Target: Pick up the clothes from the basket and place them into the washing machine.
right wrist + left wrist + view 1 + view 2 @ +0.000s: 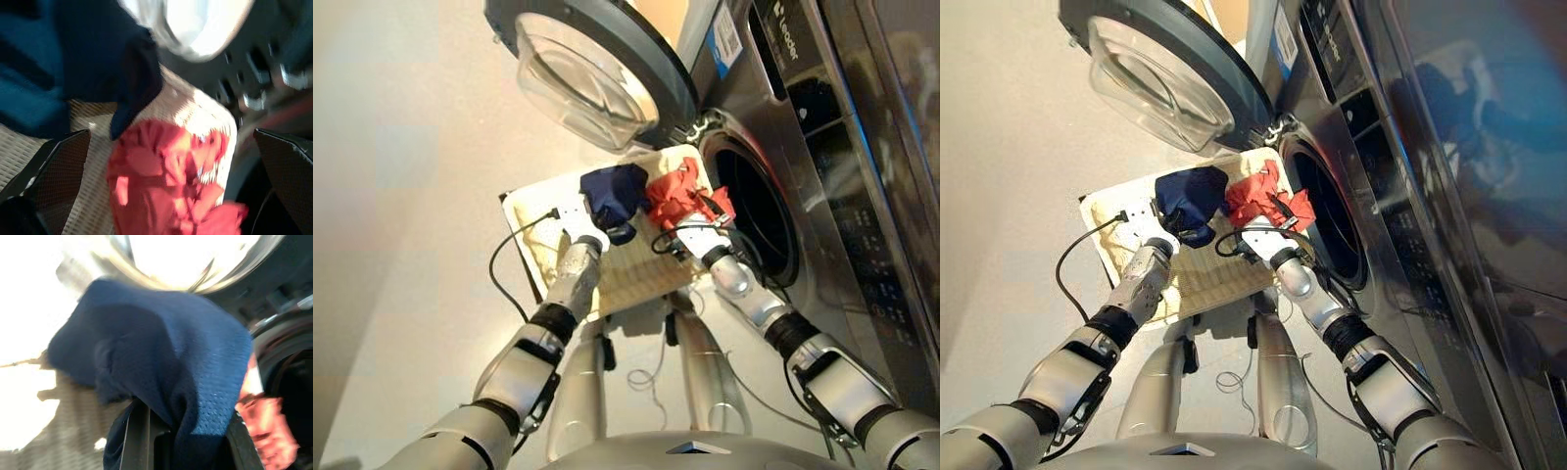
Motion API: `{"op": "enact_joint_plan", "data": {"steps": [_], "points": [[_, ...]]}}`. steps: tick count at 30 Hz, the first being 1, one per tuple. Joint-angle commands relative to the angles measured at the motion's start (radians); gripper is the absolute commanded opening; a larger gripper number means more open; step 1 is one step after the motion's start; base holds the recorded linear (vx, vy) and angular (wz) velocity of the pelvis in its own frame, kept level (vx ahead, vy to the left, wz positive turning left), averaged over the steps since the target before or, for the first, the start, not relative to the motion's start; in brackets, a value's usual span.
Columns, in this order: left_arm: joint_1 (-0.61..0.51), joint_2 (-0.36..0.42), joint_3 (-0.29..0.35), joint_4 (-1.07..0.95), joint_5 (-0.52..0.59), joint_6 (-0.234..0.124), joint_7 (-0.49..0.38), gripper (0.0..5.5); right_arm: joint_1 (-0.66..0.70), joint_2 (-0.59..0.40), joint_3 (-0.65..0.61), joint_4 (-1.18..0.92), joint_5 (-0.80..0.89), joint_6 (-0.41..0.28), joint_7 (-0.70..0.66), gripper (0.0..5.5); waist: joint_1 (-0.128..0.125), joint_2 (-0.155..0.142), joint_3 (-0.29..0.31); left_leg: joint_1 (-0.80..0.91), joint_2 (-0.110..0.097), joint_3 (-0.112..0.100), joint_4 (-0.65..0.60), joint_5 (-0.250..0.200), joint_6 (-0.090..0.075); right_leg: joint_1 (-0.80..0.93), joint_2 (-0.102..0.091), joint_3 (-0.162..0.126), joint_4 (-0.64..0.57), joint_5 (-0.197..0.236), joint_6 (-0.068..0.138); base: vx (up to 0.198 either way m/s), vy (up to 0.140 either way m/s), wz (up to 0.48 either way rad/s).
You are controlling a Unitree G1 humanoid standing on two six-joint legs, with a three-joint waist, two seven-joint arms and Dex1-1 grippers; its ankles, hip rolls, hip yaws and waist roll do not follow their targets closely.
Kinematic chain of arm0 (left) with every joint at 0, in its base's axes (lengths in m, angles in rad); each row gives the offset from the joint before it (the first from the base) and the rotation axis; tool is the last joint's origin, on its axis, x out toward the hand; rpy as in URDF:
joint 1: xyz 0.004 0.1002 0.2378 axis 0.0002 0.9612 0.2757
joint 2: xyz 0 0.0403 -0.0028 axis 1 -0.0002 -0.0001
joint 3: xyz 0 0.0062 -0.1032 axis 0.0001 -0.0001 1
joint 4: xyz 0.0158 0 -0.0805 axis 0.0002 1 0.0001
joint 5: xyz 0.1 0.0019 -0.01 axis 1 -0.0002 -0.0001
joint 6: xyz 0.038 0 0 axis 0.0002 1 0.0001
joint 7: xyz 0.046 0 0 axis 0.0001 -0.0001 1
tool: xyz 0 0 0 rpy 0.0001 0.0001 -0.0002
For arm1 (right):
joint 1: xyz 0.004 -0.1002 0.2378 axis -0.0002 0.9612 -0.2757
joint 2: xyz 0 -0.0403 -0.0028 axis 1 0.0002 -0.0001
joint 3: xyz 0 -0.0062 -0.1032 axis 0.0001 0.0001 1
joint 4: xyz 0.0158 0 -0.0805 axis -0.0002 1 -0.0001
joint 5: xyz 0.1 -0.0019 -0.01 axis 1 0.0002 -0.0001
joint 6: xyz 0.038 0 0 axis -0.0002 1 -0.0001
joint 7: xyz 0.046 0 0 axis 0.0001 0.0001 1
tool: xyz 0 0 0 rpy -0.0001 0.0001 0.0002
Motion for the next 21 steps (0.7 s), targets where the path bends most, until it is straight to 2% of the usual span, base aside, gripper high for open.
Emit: {"op": "enact_joint_plan", "data": {"steps": [1,11,21], "points": [[-0.002,0.003,-0.016,-0.121,-0.056,-0.051,-0.051,0.0,-0.026,-0.01,0.031,-0.052,-0.067,-0.035,0.023,5.5,0.015,0.003,0.0,0.027,-0.025,-0.017,0.08,-0.081,-0.027,0.114,-0.016,-0.028,-0.068,-0.017,0.105,0.0,0.0,0.0],[0.081,0.016,-0.103,-0.35,-0.188,-0.019,-0.125,0.0,-0.148,0.003,0.134,-0.074,-0.203,-0.026,0.047,5.5,0.054,0.034,-0.022,0.063,-0.029,-0.03,0.086,-0.087,-0.02,0.164,-0.017,-0.036,-0.084,-0.031,0.102,0.0,0.0,0.0],[0.117,0.037,-0.179,-0.515,-0.293,0.018,-0.163,0.0,-0.219,0.079,0.1,0.04,-0.263,0.008,-0.026,5.5,0.083,0.054,-0.046,0.056,-0.033,-0.046,0.079,-0.08,-0.015,0.164,-0.02,-0.048,-0.091,-0.032,0.101,0.0,0.0,0.0]]}}
